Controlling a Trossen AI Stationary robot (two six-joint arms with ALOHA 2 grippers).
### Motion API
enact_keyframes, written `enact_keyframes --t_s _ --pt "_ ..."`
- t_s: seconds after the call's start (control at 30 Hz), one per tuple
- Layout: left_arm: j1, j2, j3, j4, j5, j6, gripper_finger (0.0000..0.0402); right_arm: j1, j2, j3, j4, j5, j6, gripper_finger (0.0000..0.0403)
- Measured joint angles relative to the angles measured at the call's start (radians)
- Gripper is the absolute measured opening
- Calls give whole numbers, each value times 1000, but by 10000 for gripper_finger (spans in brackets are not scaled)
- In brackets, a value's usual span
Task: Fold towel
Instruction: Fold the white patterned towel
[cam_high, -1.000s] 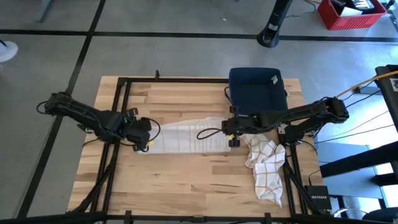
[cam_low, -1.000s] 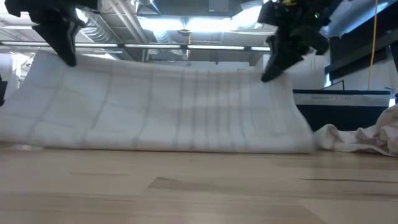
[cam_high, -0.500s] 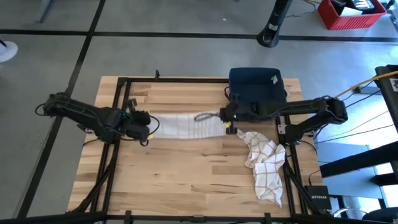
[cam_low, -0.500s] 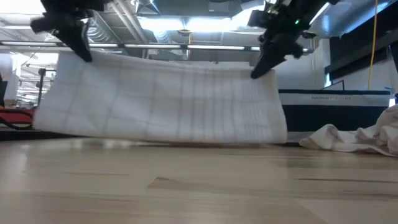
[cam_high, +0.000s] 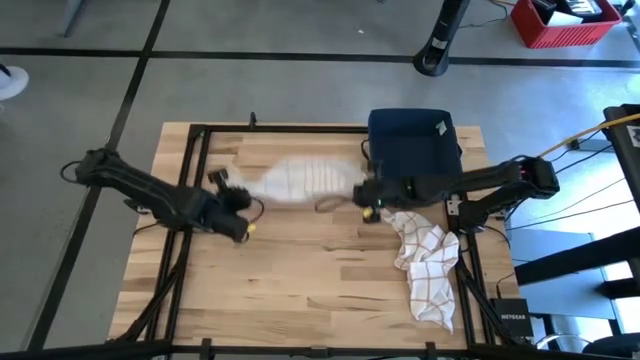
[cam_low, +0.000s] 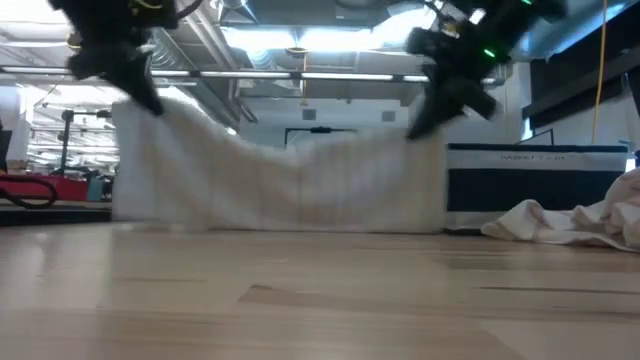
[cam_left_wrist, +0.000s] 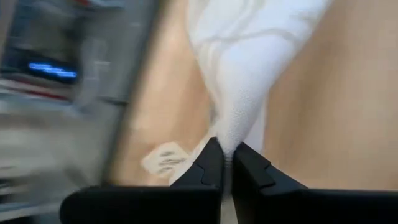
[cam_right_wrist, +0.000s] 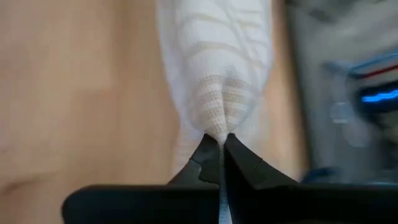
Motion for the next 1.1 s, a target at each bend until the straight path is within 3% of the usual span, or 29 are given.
enact_keyframes --t_s 0.17,0.37,0.63,0.8,0.97,1.03,1.1 --pt "-105 101 -120 163 212 -93 9 103 24 -146 70 -128 139 13" --pt "-207 182 -200 263 408 -148 12 187 35 -182 104 -193 217 8" --pt "-250 189 -225 381 472 -164 23 209 37 -186 145 -282 240 61" --pt "-238 189 -222 359 521 -215 85 209 37 -186 125 -357 271 123" --pt "-197 162 -131 295 692 -218 146 209 33 -70 -101 -425 279 180" --pt "-190 130 -91 268 689 -216 158 203 31 -10 -183 -407 275 195" --pt "-181 84 -70 273 619 -203 164 181 31 35 -183 -370 258 203"
